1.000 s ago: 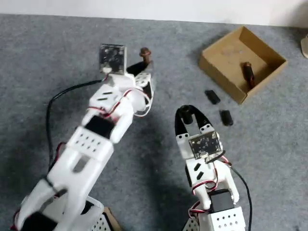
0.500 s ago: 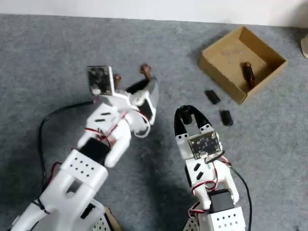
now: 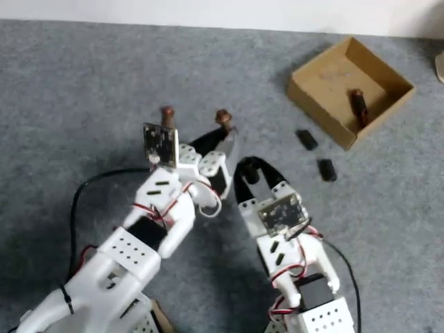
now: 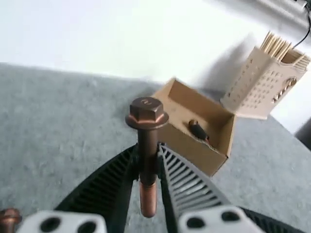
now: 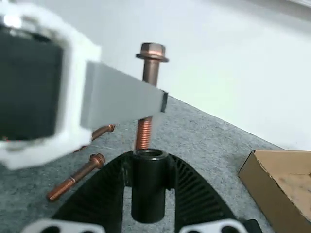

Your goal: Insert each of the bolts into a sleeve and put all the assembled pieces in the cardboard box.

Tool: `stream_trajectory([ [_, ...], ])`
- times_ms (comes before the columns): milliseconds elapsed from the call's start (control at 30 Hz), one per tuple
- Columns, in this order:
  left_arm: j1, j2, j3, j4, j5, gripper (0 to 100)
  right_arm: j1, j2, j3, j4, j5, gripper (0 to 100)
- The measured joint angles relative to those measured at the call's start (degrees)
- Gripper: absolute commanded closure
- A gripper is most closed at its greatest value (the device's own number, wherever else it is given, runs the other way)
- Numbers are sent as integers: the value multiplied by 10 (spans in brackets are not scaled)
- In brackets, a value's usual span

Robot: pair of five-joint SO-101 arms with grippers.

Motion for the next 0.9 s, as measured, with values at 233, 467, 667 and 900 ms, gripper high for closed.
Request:
stream_trajectory([
  [233, -6, -46, 0, -8, 0, 996, 0, 0, 0, 0, 0, 995],
  [467, -6, -207, 0, 106, 18, 996, 0, 0, 0, 2, 0, 995],
  [667, 4, -263, 19, 127, 23, 996, 0, 0, 0, 2, 0, 995],
  [900, 46, -265, 26, 150, 23, 996, 0, 0, 0, 2, 0, 995],
])
